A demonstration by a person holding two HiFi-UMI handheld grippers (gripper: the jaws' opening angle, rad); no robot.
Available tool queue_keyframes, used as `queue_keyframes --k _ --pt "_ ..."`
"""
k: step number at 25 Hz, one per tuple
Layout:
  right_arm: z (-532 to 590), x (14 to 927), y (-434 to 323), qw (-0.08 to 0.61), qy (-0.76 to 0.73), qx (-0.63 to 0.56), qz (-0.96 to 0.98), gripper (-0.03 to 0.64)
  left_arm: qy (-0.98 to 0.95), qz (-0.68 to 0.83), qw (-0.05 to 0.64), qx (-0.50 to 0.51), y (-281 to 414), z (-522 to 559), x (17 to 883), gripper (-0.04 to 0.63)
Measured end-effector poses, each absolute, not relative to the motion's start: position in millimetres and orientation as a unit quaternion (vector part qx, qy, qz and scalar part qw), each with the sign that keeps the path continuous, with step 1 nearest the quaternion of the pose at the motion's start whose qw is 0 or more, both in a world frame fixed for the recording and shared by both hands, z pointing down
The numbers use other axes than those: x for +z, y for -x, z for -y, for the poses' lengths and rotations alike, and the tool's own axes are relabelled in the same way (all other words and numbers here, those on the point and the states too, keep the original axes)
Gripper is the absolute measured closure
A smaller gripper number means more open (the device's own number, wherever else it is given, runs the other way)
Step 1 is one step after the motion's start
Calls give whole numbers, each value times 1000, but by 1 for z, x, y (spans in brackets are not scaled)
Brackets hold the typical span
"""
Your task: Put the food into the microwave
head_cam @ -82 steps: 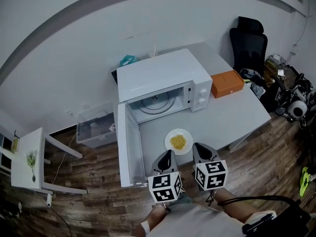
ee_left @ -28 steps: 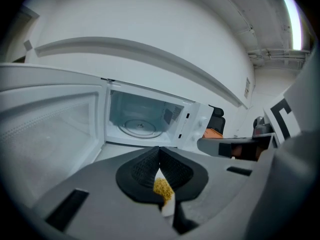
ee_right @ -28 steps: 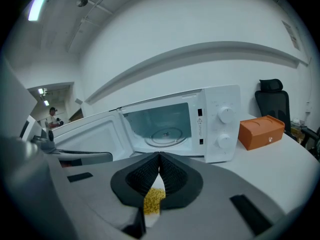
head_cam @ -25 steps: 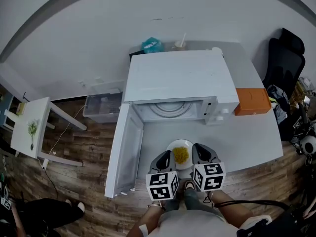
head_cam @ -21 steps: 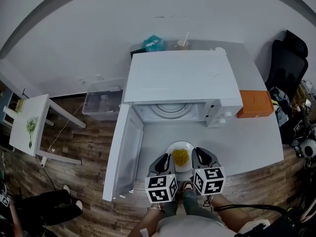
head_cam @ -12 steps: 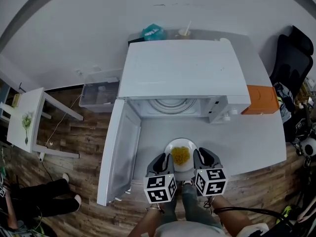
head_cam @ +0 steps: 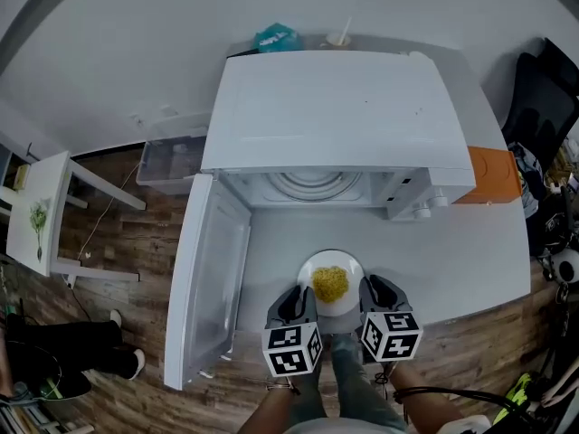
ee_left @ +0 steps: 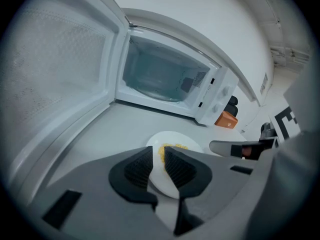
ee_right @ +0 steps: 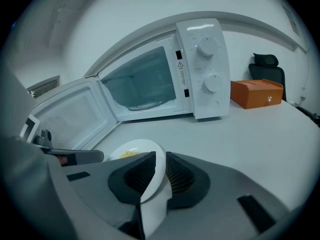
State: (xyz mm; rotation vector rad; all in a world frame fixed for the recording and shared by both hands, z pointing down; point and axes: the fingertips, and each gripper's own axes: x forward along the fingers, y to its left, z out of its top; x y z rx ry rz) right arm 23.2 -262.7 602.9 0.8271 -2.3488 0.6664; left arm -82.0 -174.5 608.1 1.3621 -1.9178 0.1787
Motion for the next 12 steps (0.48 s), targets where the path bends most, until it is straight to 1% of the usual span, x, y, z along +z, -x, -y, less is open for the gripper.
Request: queue_keyframes --k 12 --pt "265 621 -20 288 -310 259 868 565 -516 754 399 73 90 171 628 531"
